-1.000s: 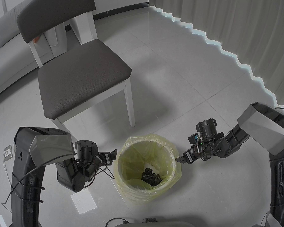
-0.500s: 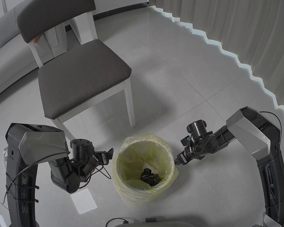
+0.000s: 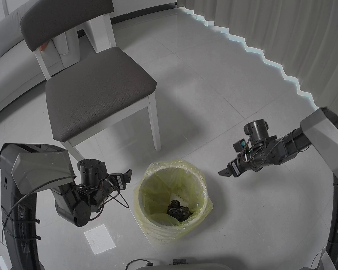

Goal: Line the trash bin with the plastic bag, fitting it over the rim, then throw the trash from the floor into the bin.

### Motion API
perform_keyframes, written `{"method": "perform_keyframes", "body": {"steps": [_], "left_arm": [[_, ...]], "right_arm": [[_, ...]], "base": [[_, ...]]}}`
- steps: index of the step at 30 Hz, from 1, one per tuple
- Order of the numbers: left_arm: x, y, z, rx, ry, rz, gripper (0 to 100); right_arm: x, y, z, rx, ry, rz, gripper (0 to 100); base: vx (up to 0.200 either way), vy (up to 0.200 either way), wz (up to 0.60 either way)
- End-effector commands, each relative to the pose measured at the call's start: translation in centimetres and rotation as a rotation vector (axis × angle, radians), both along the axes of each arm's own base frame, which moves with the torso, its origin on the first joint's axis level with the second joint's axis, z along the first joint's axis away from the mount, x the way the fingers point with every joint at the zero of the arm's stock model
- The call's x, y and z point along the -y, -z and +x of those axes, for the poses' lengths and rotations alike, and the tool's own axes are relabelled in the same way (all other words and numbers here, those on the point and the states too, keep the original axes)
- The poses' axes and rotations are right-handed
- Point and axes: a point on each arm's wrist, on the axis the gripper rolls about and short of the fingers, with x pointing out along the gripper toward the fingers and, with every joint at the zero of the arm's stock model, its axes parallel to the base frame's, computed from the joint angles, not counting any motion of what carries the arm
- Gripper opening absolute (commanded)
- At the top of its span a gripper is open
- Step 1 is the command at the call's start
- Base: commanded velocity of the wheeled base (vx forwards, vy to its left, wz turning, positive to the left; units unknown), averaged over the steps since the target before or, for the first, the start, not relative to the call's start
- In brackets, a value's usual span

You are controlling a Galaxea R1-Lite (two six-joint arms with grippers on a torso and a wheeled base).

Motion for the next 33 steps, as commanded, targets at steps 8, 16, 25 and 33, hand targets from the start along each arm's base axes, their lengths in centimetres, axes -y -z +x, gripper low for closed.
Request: {"method": "perform_keyframes", "body": {"steps": [8, 16, 25, 33], "left_arm": [[0.0, -2.2, -1.3, 0.033, -0.001, -0.010, 100], [-0.2, -2.7, -2.0, 0.033, -0.013, -0.006, 100], [-0.7, -2.8, -2.6, 0.040, -0.020, -0.010, 100], [-0.8, -2.8, -2.6, 0.040, -0.024, -0.009, 100]], "right_arm": [[-3.9, -3.0, 0.3, 0.149, -0.016, 0.152, 100], [-6.9, -0.1, 1.3, 0.113, -0.073, 0.188, 100], [-8.4, 1.8, 2.5, 0.125, -0.074, 0.286, 100], [-8.1, 3.0, 3.0, 0.111, -0.070, 0.284, 100]], "base": [[0.000, 0.000, 0.00], [0.000, 0.000, 0.00], [0.000, 0.000, 0.00], [0.000, 0.000, 0.00]]}}
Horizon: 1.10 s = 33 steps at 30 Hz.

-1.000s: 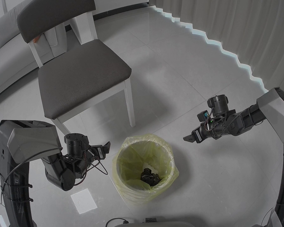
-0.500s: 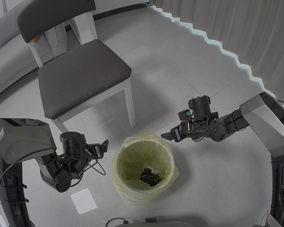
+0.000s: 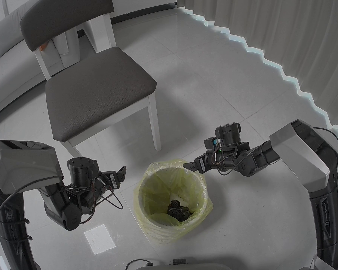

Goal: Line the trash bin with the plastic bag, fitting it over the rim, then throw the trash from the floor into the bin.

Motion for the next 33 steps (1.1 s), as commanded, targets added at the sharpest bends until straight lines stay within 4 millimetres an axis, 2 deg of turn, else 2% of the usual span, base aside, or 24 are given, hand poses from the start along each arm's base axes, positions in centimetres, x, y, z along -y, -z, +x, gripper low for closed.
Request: {"method": "perform_keyframes", "body": {"steps": [1, 14, 18, 27, 33], "left_arm": [[-0.1, 0.0, 0.0, 0.001, -0.002, -0.001, 100], [-0.1, 0.3, -0.1, 0.004, -0.001, 0.001, 100], [0.0, 0.6, -0.1, -0.002, 0.001, 0.001, 100], [0.0, 0.9, -0.2, -0.009, 0.003, 0.004, 100], [0.1, 1.0, -0.3, -0.012, 0.004, 0.005, 100]], "right_arm": [[0.2, 1.0, 0.2, -0.016, 0.005, -0.009, 100], [2.5, 1.9, 1.1, -0.025, 0.042, -0.034, 100], [3.3, 2.7, 1.4, -0.031, 0.047, -0.053, 100], [3.3, 4.7, 1.5, -0.063, 0.043, -0.065, 100], [3.1, 6.5, 2.3, -0.073, 0.044, -0.070, 100]], "base": [[0.000, 0.000, 0.00], [0.000, 0.000, 0.00], [0.000, 0.000, 0.00], [0.000, 0.000, 0.00], [0.000, 0.000, 0.00]]}}
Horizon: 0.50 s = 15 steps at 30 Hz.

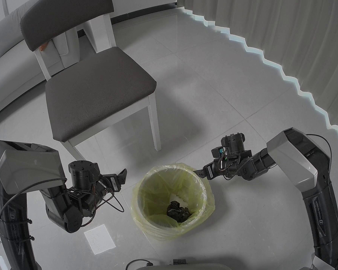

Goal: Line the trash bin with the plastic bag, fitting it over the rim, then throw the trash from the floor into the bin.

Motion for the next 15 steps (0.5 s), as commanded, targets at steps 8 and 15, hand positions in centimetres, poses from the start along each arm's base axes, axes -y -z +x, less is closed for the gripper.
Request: {"method": "perform_keyframes", "body": {"steps": [8, 15], "left_arm": [[-0.1, 0.4, -0.2, 0.000, -0.002, 0.000, 100], [-0.1, 0.5, -0.1, 0.011, -0.001, -0.004, 100]], "right_arm": [[-0.2, 2.4, 1.2, -0.007, 0.005, 0.000, 100], [4.0, -2.9, 2.1, 0.077, 0.086, 0.018, 100]], "base": [[0.000, 0.000, 0.00], [0.000, 0.000, 0.00]]}}
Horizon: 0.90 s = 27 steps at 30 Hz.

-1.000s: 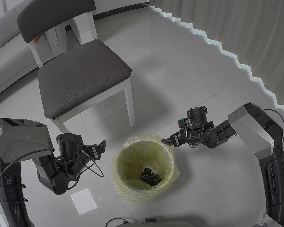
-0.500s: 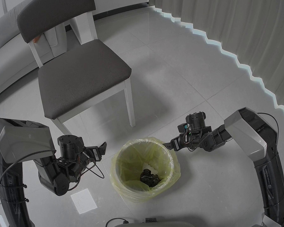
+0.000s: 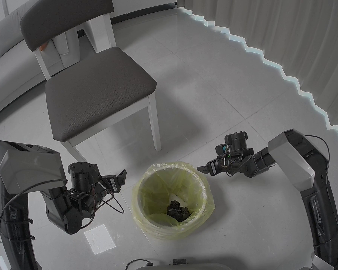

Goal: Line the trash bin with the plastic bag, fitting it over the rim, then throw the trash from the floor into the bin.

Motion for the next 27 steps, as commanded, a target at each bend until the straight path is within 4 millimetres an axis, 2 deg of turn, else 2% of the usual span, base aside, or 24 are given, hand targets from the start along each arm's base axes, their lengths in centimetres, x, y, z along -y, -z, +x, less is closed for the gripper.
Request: {"method": "perform_keyframes", "body": {"steps": [1, 6, 9, 10, 11, 12, 14, 17, 18, 19, 22, 24, 27], "left_arm": [[0.1, 0.2, 0.2, 0.009, 0.001, -0.003, 100], [0.2, 0.2, 0.2, 0.010, 0.007, -0.004, 100], [0.3, 0.2, 0.1, 0.013, 0.013, -0.006, 100], [0.3, 0.1, 0.0, 0.017, 0.014, -0.009, 100], [0.3, 0.1, 0.0, 0.017, 0.014, -0.009, 100], [0.4, 0.1, -0.1, 0.023, 0.014, -0.010, 100], [0.5, 0.1, -0.2, 0.022, 0.017, -0.009, 100], [0.5, 0.2, -0.4, 0.019, 0.020, -0.009, 100], [0.5, 0.2, -0.4, 0.019, 0.020, -0.009, 100], [0.4, 0.2, -0.5, 0.026, 0.022, -0.012, 100], [0.4, 0.5, -0.5, 0.026, 0.023, -0.011, 100], [0.4, 0.6, -0.4, 0.024, 0.023, -0.011, 100], [0.5, 1.2, -0.2, 0.018, 0.025, -0.009, 100]], "right_arm": [[3.4, -4.9, 0.1, 0.071, 0.065, 0.014, 100], [4.6, -9.4, -2.8, 0.094, 0.071, 0.018, 100], [4.1, -10.6, -5.7, 0.069, 0.040, 0.007, 100], [3.5, -10.7, -7.2, 0.054, 0.015, -0.002, 100], [3.4, -10.7, -7.3, 0.053, 0.012, -0.002, 100], [3.1, -10.2, -9.1, 0.029, -0.013, -0.018, 100], [2.9, -9.1, -11.0, 0.005, -0.044, -0.039, 100], [3.2, -7.1, -13.0, -0.019, -0.073, -0.070, 100], [3.2, -7.1, -13.0, -0.019, -0.073, -0.070, 100], [3.6, -5.5, -14.6, -0.049, -0.089, -0.091, 100], [3.7, -4.2, -16.2, -0.066, -0.108, -0.104, 100], [3.8, -3.8, -16.6, -0.070, -0.109, -0.105, 100], [3.4, -1.8, -17.7, -0.111, -0.133, -0.120, 100]], "base": [[0.000, 0.000, 0.00], [0.000, 0.000, 0.00], [0.000, 0.000, 0.00], [0.000, 0.000, 0.00], [0.000, 0.000, 0.00], [0.000, 0.000, 0.00], [0.000, 0.000, 0.00], [0.000, 0.000, 0.00], [0.000, 0.000, 0.00], [0.000, 0.000, 0.00], [0.000, 0.000, 0.00], [0.000, 0.000, 0.00], [0.000, 0.000, 0.00]]}}
